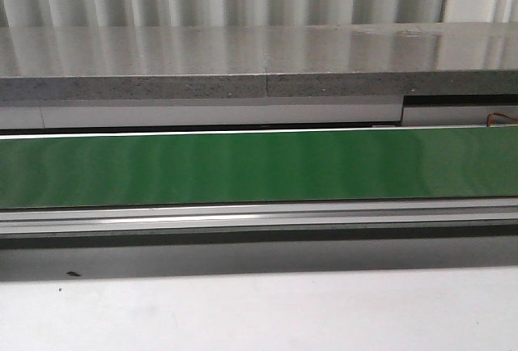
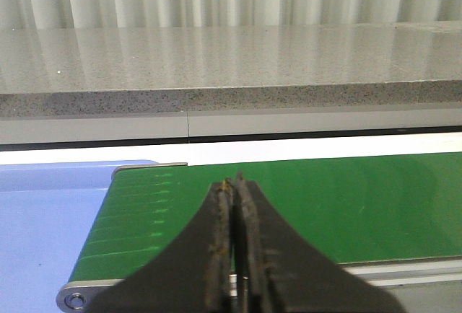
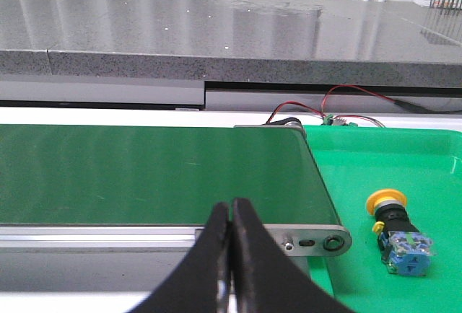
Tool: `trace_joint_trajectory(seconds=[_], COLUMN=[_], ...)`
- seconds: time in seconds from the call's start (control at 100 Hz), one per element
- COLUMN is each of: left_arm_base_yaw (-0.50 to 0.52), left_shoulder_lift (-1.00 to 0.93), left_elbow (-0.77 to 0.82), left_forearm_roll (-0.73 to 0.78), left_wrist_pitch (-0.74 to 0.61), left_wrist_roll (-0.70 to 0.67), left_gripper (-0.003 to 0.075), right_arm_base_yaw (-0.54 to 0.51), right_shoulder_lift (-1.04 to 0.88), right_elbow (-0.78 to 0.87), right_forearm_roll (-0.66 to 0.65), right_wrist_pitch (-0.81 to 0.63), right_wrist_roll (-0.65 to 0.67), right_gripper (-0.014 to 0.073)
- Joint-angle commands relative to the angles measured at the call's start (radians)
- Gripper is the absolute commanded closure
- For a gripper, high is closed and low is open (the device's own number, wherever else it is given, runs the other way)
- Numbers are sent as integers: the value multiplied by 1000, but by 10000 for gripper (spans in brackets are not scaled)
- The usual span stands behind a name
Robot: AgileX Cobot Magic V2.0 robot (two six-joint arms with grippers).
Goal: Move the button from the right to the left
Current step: 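Move the right gripper toward the yellow push button in the green tray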
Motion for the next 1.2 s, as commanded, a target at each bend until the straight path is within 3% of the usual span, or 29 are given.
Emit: trace_joint_trajectory(seconds=[0.0,0.71,0.91,1.19], left_arm_base_yaw=[-5,-5,-5,-5], left_shoulder_lift=[-33,-33,-33,-33], left_elbow=[39,39,39,39], left_forearm_roll=[-6,-6,-6,-6], left_wrist_pitch=[-78,-78,-78,-78], left_wrist_roll=[-5,-5,-5,-5], left_gripper=[741,741,741,741], right_arm_base_yaw=[-2,-2,-2,-2], right_shoulder_lift=[-21,-21,27,248], right_elbow=[-21,-42,-178,-455], right_forearm_roll=[-13,-13,-13,-13], right_wrist_pitch=[-82,-64,137,419], right_wrist_roll=[-4,-4,-4,-4], right_gripper=[662,662,662,662])
